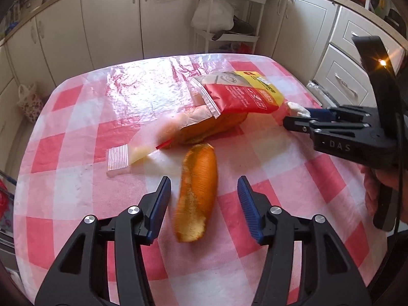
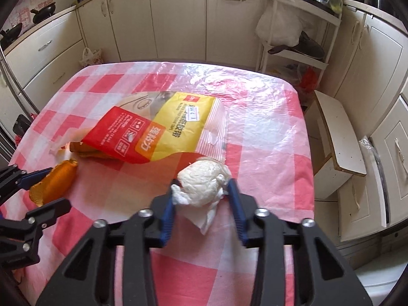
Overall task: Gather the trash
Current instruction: 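Close the left tool on a long orange peel while the right tool grips a white tissue, then carry the orange peel with the left tool while the right tool carries the tissue to the yellow bin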
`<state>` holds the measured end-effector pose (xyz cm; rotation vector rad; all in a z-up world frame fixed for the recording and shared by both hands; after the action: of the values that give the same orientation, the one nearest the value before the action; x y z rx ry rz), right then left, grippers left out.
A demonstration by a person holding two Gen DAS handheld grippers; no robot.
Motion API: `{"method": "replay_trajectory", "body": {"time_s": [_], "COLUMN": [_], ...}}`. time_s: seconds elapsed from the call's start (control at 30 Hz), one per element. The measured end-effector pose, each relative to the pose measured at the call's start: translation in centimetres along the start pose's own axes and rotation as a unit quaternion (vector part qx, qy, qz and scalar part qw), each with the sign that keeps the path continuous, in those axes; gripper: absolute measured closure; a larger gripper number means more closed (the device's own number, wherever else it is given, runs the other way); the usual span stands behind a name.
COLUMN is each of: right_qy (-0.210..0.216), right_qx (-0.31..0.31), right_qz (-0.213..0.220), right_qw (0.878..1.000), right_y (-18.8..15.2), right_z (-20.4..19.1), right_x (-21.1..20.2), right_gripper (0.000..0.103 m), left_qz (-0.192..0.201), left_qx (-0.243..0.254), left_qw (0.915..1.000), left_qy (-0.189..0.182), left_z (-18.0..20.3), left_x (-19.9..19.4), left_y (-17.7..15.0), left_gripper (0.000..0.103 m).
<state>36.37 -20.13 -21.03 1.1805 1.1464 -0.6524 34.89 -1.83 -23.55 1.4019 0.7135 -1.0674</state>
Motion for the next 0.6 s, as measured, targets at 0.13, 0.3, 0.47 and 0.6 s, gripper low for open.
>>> {"method": "replay_trajectory", "body": {"time_s": [0.13, 0.3, 0.47, 0.6], "right_qy": [0.008, 0.018, 0.026, 0.024], "right_qx": [-0.012, -0.047, -0.093, -0.121], "right_qz": [-0.006, -0.010, -0.006, -0.002], "right_qw": [1.000, 0.999, 0.995, 0.992], "right_y": [-0.4, -1.8, -4.0, -5.8], "right_z": [-0.6, -1.8, -3.3, -3.7], "right_x": [-0.2, -1.5, -3.9, -5.5], "right_gripper": [0.085, 0.086, 0.086, 0.086], "left_qz": [0.003, -0.002, 0.001, 0.007], "left_qx": [-0.007, -0.011, -0.022, -0.027], "left_qw": [1.0000, 0.9999, 0.9998, 0.9996], "left_qy": [0.000, -0.003, -0.003, -0.011], "left_z": [-0.3, -0.5, 0.2, 1.9], "left_x": [-0.1, -0.7, -1.3, -1.8], "left_y": [0.0, -0.9, -2.4, -3.6], "left_gripper": [0.072, 0.079, 0.079, 0.079]}}
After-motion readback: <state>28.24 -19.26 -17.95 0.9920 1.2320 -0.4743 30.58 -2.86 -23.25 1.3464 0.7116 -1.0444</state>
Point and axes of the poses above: each gripper's, at about its wrist camera, not at the fingertips, and x roughly the way its jaws point, z to its right, y to its top, the point moved 5 cm from there along x, roughly the way its jaws point, and after that the axes turned 12 degrees about -z, right-handed, at the moved point
